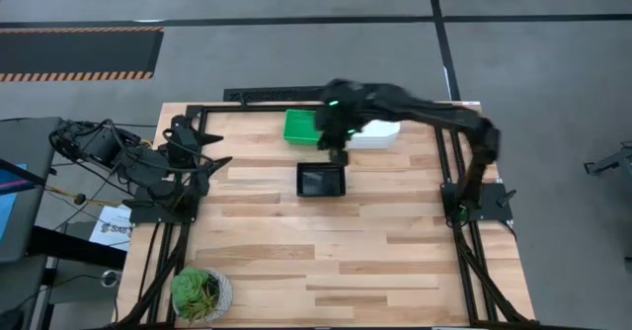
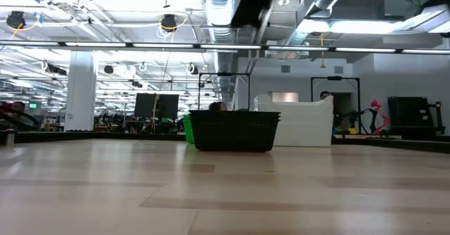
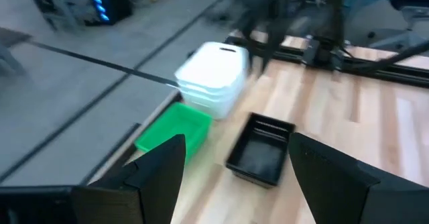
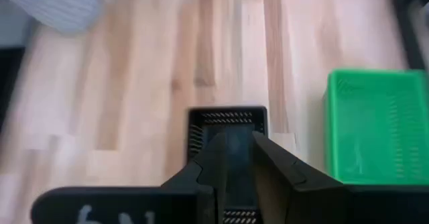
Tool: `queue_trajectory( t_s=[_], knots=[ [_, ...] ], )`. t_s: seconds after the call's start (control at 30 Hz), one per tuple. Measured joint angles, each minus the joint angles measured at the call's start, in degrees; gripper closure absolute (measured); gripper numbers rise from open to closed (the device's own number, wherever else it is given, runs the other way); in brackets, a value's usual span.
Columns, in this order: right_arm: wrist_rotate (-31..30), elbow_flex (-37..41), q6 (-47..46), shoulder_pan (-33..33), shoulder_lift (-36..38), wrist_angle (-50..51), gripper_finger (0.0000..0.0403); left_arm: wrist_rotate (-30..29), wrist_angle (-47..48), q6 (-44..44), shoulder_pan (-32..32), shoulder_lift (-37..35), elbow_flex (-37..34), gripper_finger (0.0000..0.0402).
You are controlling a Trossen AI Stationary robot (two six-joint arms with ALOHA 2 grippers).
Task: Stack baskets by color
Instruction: Return to Home Position
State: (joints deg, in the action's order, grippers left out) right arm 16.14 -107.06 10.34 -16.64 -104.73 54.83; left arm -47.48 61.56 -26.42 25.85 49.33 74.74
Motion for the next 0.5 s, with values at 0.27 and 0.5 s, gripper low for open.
queue_trajectory(
  t_s=[0.27, 0.5],
  knots=[
    [-7.64, -0.03, -1.32, 5.24, 22.51, 5.24, 0.0315, -0.82, 0.26, -0.52, -0.02, 0.19, 0.04, 0.0145],
    [-1.79, 14.21, -2.08, 9.6, 42.87, -2.0, 0.0315, -4.8, -8.59, 5.73, -0.02, -3.01, -3.76, 0.0145]
  ],
)
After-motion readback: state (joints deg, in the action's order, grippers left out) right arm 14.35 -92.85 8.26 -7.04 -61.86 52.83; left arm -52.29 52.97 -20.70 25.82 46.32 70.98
